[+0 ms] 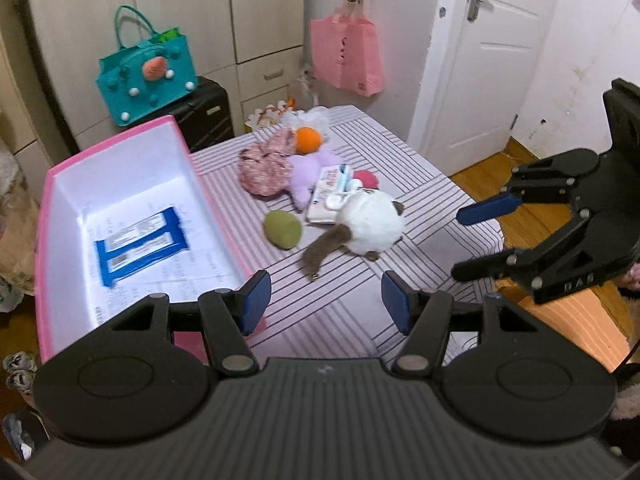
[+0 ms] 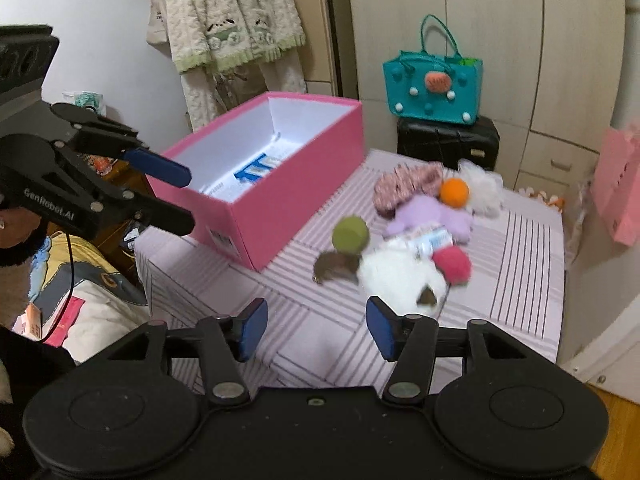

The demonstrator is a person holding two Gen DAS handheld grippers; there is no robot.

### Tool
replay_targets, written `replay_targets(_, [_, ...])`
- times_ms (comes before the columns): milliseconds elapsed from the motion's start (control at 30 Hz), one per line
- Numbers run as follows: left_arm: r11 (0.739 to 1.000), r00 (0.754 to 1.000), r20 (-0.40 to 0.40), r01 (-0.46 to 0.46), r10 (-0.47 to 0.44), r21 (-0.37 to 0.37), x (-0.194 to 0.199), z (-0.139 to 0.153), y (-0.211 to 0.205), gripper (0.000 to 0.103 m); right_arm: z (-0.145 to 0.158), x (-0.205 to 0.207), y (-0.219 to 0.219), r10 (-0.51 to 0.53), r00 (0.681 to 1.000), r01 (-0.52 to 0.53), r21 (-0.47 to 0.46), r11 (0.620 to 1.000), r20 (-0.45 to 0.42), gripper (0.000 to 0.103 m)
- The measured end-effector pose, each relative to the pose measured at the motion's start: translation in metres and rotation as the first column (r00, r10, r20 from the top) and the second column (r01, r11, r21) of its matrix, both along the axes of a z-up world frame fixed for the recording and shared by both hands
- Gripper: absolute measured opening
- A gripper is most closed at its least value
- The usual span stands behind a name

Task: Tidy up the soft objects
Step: 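Move the right gripper to the white plush toy and grasp it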

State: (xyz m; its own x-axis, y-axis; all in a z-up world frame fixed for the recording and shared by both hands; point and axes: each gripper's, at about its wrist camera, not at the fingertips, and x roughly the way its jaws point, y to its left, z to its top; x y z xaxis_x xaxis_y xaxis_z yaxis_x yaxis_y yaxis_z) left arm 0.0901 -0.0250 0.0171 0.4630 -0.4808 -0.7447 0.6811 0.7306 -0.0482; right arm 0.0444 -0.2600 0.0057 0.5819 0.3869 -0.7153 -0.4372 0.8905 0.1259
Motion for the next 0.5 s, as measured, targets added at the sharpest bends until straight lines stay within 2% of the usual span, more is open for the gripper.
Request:
replay_targets(100, [1.000, 1.000, -0.009, 0.022, -0.022, -0.005, 0.005, -0.011, -0.014, 0.061, -0.015, 0.000, -0.009, -0.013, 1.000, 0.013, -0.003, 1.000, -0.005, 0.068])
replay_targets(300, [0.999, 0.999, -0.017, 0.033, -0.034, -0.027, 0.018, -0.035, -0.036, 0.062, -0.045, 0.005, -0.024, -0.051, 0.998, 0.051, 0.032, 0.998, 0.020, 0.072])
replay_targets(500, [0.999, 0.999, -0.038, 0.016, -0.018, -0.045, 0.037, -0.058, -0.058, 0.062, -0.084, 0.017, -0.034, -0.114, 0.990, 0.111, 0.036, 0.993, 0.084, 0.076])
